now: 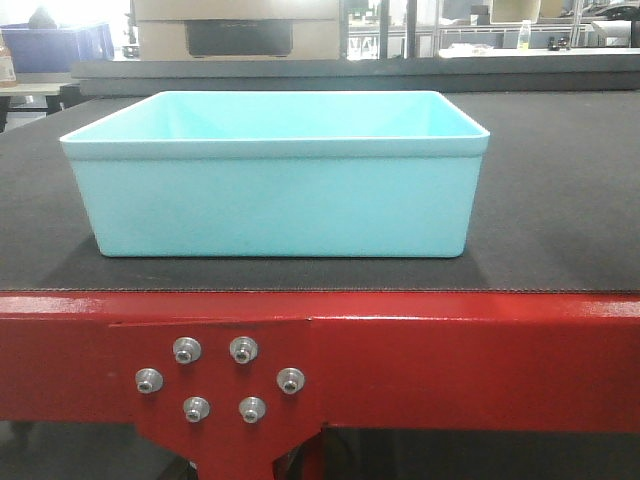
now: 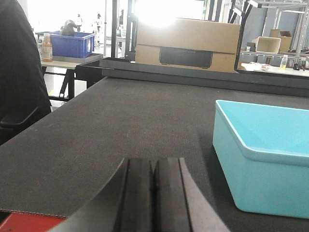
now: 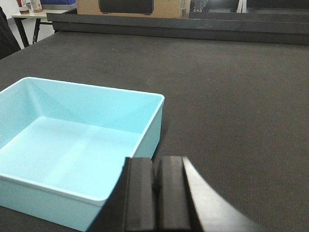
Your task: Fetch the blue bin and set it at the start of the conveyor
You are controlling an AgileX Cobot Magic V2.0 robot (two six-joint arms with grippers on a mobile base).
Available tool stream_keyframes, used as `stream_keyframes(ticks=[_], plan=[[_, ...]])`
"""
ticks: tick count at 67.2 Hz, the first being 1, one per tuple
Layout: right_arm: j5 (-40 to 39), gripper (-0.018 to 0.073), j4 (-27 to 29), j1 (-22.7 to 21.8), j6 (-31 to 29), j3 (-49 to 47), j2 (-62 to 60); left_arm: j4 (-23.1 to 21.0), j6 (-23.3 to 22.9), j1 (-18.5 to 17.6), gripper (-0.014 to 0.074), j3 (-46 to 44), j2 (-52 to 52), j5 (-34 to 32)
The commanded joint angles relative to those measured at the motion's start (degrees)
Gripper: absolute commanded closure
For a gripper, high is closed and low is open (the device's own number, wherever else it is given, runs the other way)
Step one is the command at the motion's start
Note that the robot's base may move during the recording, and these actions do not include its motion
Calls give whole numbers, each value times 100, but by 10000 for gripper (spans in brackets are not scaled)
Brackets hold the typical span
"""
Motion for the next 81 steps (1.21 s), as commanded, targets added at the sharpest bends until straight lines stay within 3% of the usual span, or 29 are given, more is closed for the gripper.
stream_keyframes(ticks=[1,45,53,65,81], plan=[[-139,721,-60,-29,-37,16,-45,-39,9,22,707,-14,-34,-104],[-150,721,-60,-29,-37,16,-45,-39,9,22,707,-14,-34,-104],[-74,721,293,-60,-155,24,-45,-39,9,22,707,-14,-34,-104],[465,721,1355,-575,-1641,160,-635,-39,9,22,707,-14,-34,-104],[138,721,1584,-1717,-1710,1636,-2203,-39,9,22,707,-14,-34,-104]])
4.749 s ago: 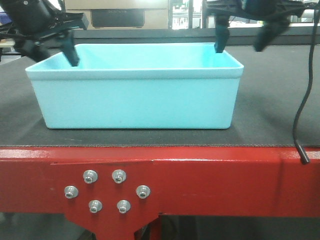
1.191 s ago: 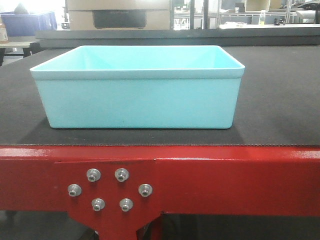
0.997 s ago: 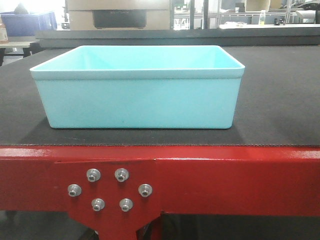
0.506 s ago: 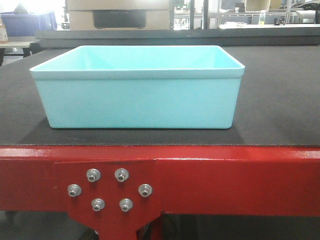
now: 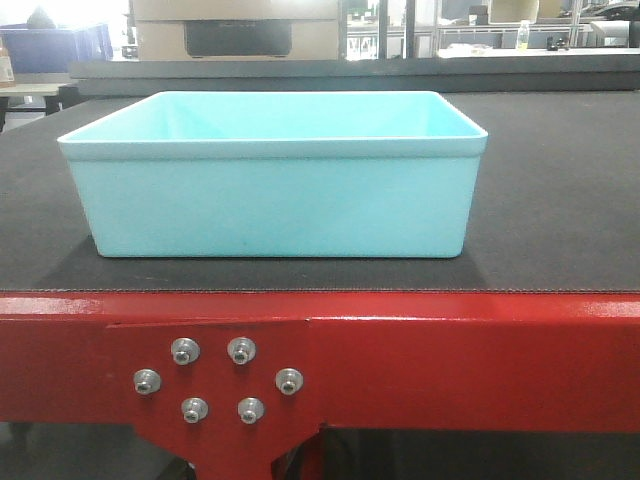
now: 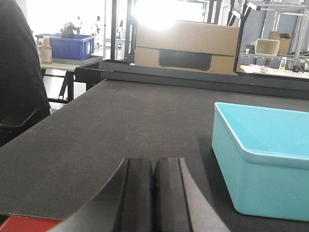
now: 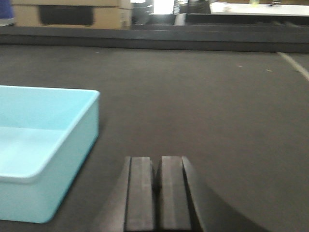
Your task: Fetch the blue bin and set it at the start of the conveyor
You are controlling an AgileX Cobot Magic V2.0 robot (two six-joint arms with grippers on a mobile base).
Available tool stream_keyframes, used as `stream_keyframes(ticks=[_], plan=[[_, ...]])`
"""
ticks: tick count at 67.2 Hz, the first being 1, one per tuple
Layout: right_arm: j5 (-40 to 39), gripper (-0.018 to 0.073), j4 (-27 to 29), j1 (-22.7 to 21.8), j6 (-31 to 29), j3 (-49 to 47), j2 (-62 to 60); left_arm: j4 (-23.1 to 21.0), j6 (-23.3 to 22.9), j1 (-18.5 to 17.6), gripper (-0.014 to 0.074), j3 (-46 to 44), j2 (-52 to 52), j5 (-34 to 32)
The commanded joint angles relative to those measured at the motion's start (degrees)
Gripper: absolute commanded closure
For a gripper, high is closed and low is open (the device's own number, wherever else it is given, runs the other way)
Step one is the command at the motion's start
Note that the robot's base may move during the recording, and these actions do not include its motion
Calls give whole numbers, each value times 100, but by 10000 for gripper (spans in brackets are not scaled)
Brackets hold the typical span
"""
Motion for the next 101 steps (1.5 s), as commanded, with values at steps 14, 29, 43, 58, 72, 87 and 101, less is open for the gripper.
stream_keyframes(ticks=[14,29,43,58,72,87,101], plan=[[-436,721,170,-649,-88,1778,-1819,-30,9,22,707,-14,-34,-104],[-300,721,148,-649,-460,2129,-2781,-30,9,22,707,-14,-34,-104],[-313,721,148,-649,-472,2129,-2781,-30,9,22,707,-14,-34,-104],[-313,721,148,-649,-472,2129,-2781,-30,9,22,707,-14,-34,-104],[-313,721,148,-649,-472,2129,-2781,-30,9,22,707,-14,-34,-104],[-313,721,148,-649,-472,2129,-2781,-30,9,22,707,-14,-34,-104],[-313,721,148,-649,-472,2129,-2781,-30,9,22,707,-14,-34,-104]])
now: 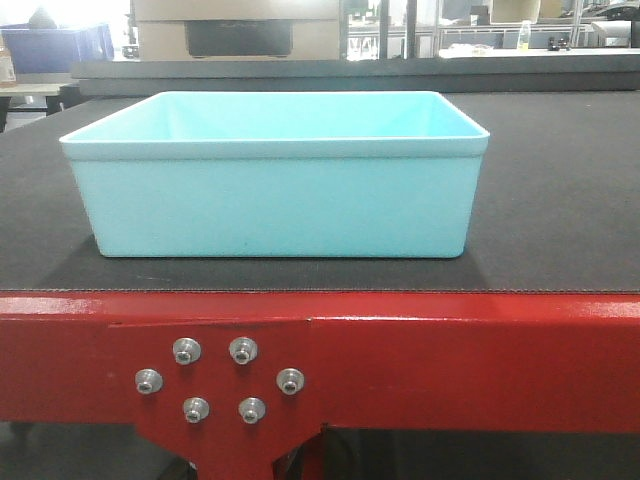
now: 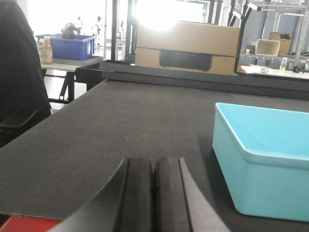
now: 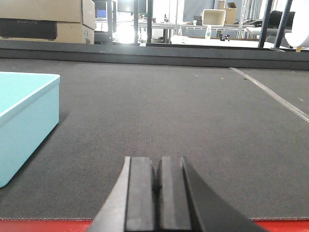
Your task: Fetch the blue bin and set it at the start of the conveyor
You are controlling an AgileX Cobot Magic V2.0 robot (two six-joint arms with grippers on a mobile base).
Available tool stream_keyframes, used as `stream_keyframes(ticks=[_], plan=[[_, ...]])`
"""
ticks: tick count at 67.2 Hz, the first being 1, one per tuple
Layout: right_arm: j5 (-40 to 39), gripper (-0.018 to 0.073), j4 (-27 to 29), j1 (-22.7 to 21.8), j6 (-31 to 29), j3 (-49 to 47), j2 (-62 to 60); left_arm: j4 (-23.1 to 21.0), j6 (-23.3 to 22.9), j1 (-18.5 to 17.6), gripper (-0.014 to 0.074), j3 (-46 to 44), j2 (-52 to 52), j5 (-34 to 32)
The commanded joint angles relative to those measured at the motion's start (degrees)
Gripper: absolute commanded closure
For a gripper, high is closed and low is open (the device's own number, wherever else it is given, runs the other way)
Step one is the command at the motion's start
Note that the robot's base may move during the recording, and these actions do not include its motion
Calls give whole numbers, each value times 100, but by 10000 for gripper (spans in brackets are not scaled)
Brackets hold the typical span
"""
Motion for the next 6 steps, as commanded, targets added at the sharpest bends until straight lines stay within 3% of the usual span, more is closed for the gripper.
stream_keyframes(ticks=[1,6], plan=[[-102,721,0,-29,-48,-2,-24,-30,9,22,707,-14,-33,-104],[-102,721,0,-29,-48,-2,-24,-30,9,22,707,-14,-33,-104]])
